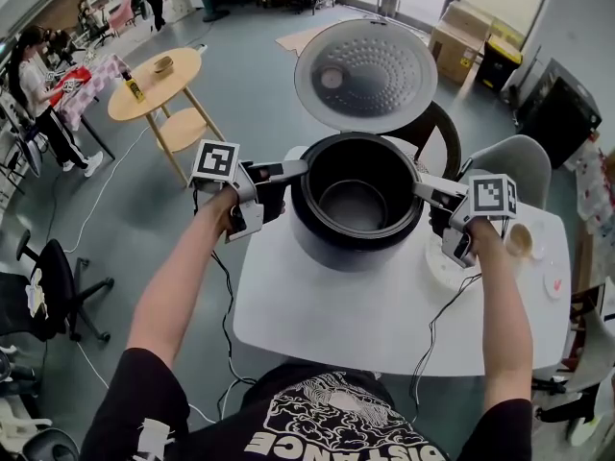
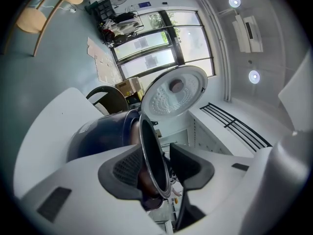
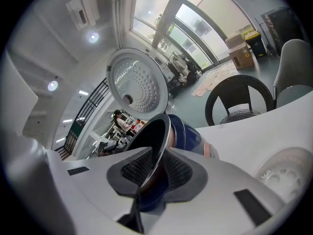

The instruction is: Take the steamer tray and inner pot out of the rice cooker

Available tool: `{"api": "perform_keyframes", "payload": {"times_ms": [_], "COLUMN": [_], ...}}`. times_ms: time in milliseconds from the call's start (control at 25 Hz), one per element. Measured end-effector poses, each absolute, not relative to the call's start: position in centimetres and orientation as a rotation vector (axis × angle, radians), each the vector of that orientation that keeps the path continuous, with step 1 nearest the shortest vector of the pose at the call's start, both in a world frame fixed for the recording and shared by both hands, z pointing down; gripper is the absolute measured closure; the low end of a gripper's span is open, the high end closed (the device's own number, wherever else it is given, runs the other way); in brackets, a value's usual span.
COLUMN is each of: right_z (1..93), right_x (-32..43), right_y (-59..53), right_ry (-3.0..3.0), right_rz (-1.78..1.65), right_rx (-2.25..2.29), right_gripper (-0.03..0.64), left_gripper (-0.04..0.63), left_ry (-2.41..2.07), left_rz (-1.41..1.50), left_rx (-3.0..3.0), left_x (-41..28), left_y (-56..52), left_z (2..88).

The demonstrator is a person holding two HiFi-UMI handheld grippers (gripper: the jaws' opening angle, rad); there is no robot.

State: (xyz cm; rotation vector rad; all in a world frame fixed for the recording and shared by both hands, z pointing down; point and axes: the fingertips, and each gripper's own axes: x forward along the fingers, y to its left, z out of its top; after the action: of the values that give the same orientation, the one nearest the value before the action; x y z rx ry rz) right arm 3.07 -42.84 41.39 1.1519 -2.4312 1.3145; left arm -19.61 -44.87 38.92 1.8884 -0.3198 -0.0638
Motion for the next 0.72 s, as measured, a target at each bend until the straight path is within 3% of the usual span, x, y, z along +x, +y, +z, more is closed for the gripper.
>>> {"api": "perform_keyframes", "payload": {"times_ms": [360, 520, 560, 720], "right_z": [41.4, 41.4, 41.4, 41.4], "right_x": [3.0, 3.2, 3.3, 3.4], "right_y": [-42.8, -42.9, -43.0, -43.1], "right_ry": [-2.445, -2.437, -2.44, -2.446], "right_rz": [1.333, 1.374, 1.37, 1.391], "right_rx": [1.141, 1.193, 1.197, 1.206], "right_gripper": [0.536, 0.558, 0.558, 0.561], "left_gripper": [0.442, 0.497, 0.538, 0.542], "left_ry": [-0.36, -0.36, -0.376, -0.394], "left_rz": [0.027, 0.137, 0.154, 0.149], "left_rx": [1.927, 1.977, 1.985, 1.979], "left_x": [-19.2, -18.2, -18.2, -18.2], "left_y": [-44.4, -43.2, -43.2, -43.4], "left_z": [39.3, 39.5, 39.7, 39.9]}}
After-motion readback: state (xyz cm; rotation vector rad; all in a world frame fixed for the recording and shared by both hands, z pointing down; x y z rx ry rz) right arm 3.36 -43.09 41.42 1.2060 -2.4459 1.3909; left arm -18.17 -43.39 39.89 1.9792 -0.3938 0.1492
